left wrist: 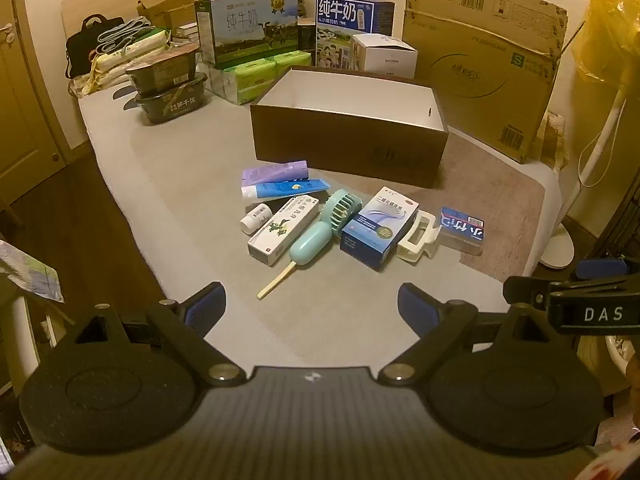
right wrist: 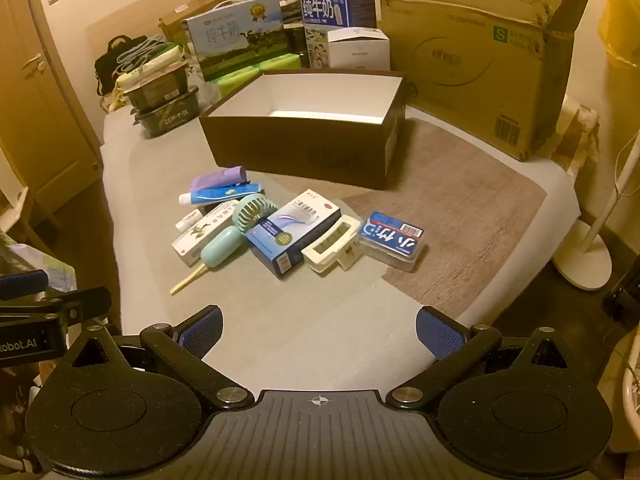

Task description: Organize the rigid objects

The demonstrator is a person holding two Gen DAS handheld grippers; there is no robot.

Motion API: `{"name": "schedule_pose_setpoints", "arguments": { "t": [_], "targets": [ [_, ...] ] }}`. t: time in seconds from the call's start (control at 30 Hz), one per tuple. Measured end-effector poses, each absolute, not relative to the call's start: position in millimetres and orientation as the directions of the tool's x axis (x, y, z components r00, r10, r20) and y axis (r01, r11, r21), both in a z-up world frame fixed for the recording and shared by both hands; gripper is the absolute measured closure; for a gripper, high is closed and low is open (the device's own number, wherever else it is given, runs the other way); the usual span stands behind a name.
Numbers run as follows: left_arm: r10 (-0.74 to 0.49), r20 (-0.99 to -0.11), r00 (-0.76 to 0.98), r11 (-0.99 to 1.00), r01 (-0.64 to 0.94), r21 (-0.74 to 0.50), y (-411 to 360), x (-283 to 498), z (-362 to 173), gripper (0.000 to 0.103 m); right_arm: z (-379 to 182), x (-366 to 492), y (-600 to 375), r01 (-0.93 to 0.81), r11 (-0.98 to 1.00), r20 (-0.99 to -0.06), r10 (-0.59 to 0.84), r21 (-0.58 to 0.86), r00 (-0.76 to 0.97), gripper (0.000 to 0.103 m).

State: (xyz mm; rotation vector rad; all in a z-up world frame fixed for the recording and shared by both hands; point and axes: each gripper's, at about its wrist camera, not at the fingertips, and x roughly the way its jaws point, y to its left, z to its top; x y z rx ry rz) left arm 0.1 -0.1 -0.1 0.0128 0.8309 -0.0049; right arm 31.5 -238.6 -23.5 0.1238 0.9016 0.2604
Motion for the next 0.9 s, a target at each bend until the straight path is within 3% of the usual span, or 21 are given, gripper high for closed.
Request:
{"name": "schedule_pose_setpoints", "arguments": {
  "t": [0.9],
  "targets": [
    [-0.003, -0.736, 0.677, 1.0, 0.01, 0.005, 0.1, 0.2, -0.1, 0.011, -22.8, 31.4, -238.7, -0.172, 0.961, -0.756, 0.276, 0.216, 0.594, 0.0]
  ]
}}
